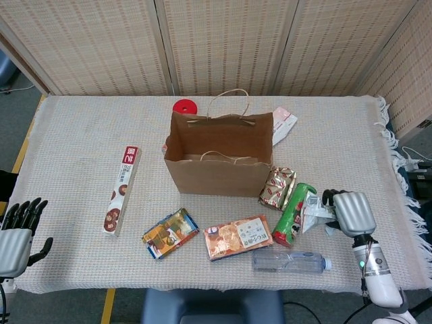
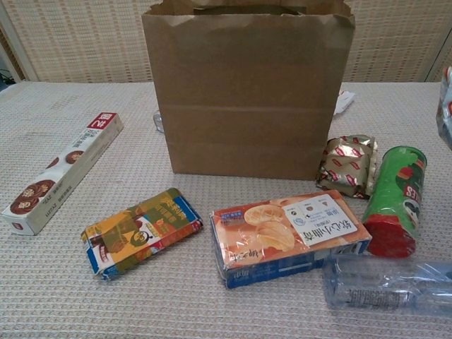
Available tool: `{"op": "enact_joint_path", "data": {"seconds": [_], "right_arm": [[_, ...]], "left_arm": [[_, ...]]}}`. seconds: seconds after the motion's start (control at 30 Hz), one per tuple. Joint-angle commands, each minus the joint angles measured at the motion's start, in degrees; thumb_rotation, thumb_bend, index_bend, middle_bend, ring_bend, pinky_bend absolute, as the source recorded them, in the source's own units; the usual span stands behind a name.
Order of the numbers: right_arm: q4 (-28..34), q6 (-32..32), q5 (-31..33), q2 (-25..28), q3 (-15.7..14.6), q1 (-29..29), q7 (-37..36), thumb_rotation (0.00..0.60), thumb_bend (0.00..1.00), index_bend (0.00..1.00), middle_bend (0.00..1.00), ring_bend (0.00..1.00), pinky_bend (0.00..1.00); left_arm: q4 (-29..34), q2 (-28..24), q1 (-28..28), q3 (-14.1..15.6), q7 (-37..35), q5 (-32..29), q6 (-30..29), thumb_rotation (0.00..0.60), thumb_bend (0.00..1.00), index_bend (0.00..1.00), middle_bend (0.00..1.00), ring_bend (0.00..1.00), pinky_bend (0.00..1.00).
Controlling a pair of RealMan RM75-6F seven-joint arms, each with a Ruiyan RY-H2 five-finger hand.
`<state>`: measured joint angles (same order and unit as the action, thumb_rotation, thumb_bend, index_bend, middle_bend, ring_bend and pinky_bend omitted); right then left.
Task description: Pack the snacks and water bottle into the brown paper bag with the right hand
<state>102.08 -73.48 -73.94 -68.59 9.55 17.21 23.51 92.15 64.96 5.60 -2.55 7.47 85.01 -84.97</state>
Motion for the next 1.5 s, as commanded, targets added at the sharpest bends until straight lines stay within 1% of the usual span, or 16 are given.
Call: {"op": "enact_joint_path", "data": {"seconds": [0.03, 0.17, 0.27, 0.37, 0.47, 0.67, 0.87, 0.9, 0.97, 1.03, 1.07, 1.13, 1.17, 1.3, 1.4, 1.5], "right_arm": [[5.80, -2.83, 1.17, 3.02, 5.60, 2.20, 0.16, 0.600, 0.33, 0.74, 0.66, 0.69, 0.69], [10.85, -3.91, 3.30, 3.50, 11.73, 6.99, 6.17, 0.600, 0.33, 0.73, 0.66, 0.67, 0.67], [13.13, -4.55, 6.09, 2.01, 15.99, 11.44, 11.58, 0.600, 0.33, 0.72, 0.66, 0.67, 0.65], [13.68, -5.06, 9.43, -0.78, 19.29, 16.38, 16.86, 0.600, 0.33, 0.71, 0.66, 0.66, 0.63], [11.98, -5.65, 12.09, -4.85, 21.23, 21.41, 21.04, 0.600, 0.33, 0.70, 0.66, 0.66, 0.62], [3.19, -5.71, 16.73, -14.37, 21.47, 30.36, 27.24, 0.600, 0.33, 0.67, 0.66, 0.63, 0.55], [-7.43, -5.00, 19.82, -22.34, 19.70, 36.27, 30.18, 0.600, 0.33, 0.63, 0.66, 0.60, 0.51], [-8.46, -4.65, 20.39, -23.11, 19.37, 36.74, 30.32, 0.600, 0.33, 0.61, 0.65, 0.58, 0.49], [-10.38, -4.12, 21.74, -24.53, 18.49, 37.57, 31.22, 0.600, 0.33, 0.53, 0.59, 0.50, 0.43], [-11.36, -3.60, 22.62, -25.06, 17.64, 38.03, 32.22, 0.600, 0.30, 0.35, 0.45, 0.36, 0.35], [-11.72, -3.44, 23.24, -25.17, 17.22, 38.22, 32.98, 0.600, 0.26, 0.24, 0.38, 0.28, 0.31], [-11.62, -3.60, 23.94, -25.14, 17.10, 38.40, 33.57, 0.600, 0.19, 0.06, 0.26, 0.17, 0.24], [-11.42, -3.98, 23.82, -25.02, 17.32, 38.46, 33.24, 0.600, 0.16, 0.02, 0.22, 0.13, 0.22], [-9.81, -5.89, 22.66, -23.76, 19.09, 38.13, 30.54, 0.600, 0.13, 0.00, 0.16, 0.09, 0.17], [-6.01, -7.14, 23.47, -21.58, 21.29, 37.21, 28.73, 0.600, 0.12, 0.00, 0.15, 0.09, 0.17], [-1.30, -8.33, 23.62, -18.03, 22.47, 35.33, 27.36, 0.600, 0.12, 0.00, 0.15, 0.09, 0.17]], "left_arm": [[0.06, -0.02, 0.02, 0.00, 0.04, -0.01, 0.04, 0.600, 0.37, 0.00, 0.00, 0.00, 0.00], [0.09, -0.05, 0.06, -0.03, -0.01, -0.05, 0.10, 0.600, 0.37, 0.00, 0.00, 0.00, 0.00], [-0.02, -0.11, 0.08, 0.00, -0.24, 0.01, 0.14, 0.600, 0.37, 0.00, 0.00, 0.00, 0.00], [-0.17, -0.14, 0.10, 0.03, -0.54, 0.10, 0.17, 0.600, 0.37, 0.00, 0.00, 0.00, 0.00], [-0.33, -0.13, 0.12, 0.06, -0.72, 0.22, 0.15, 0.600, 0.37, 0.00, 0.00, 0.00, 0.00], [-0.45, -0.11, 0.12, 0.04, -0.88, 0.21, 0.13, 0.600, 0.37, 0.00, 0.00, 0.00, 0.00], [-0.66, -0.01, 0.14, -0.05, -1.11, 0.04, 0.16, 0.600, 0.37, 0.00, 0.00, 0.00, 0.00], [-0.70, 0.00, 0.14, -0.06, -1.24, 0.03, 0.17, 0.600, 0.37, 0.00, 0.00, 0.00, 0.00], [-0.82, 0.00, 0.16, -0.08, -1.49, 0.02, 0.19, 0.600, 0.37, 0.00, 0.00, 0.00, 0.00], [-0.93, 0.00, 0.17, -0.07, -1.68, 0.06, 0.22, 0.600, 0.37, 0.00, 0.00, 0.00, 0.00], [-0.98, -0.03, 0.18, -0.06, -1.81, 0.09, 0.24, 0.600, 0.37, 0.00, 0.00, 0.00, 0.00], [-1.02, -0.06, 0.20, -0.05, -1.99, 0.09, 0.29, 0.600, 0.37, 0.00, 0.00, 0.00, 0.00], [-1.02, -0.09, 0.21, -0.04, -2.07, 0.12, 0.30, 0.600, 0.37, 0.00, 0.00, 0.00, 0.00], [-1.01, -0.08, 0.18, -0.01, -1.96, 0.17, 0.23, 0.600, 0.37, 0.00, 0.00, 0.00, 0.00], [-1.00, -0.03, 0.15, -0.01, -1.76, 0.14, 0.17, 0.600, 0.37, 0.00, 0.00, 0.00, 0.00], [-0.99, 0.00, 0.12, 0.00, -1.59, 0.14, 0.12, 0.600, 0.37, 0.00, 0.00, 0.00, 0.00]]}}
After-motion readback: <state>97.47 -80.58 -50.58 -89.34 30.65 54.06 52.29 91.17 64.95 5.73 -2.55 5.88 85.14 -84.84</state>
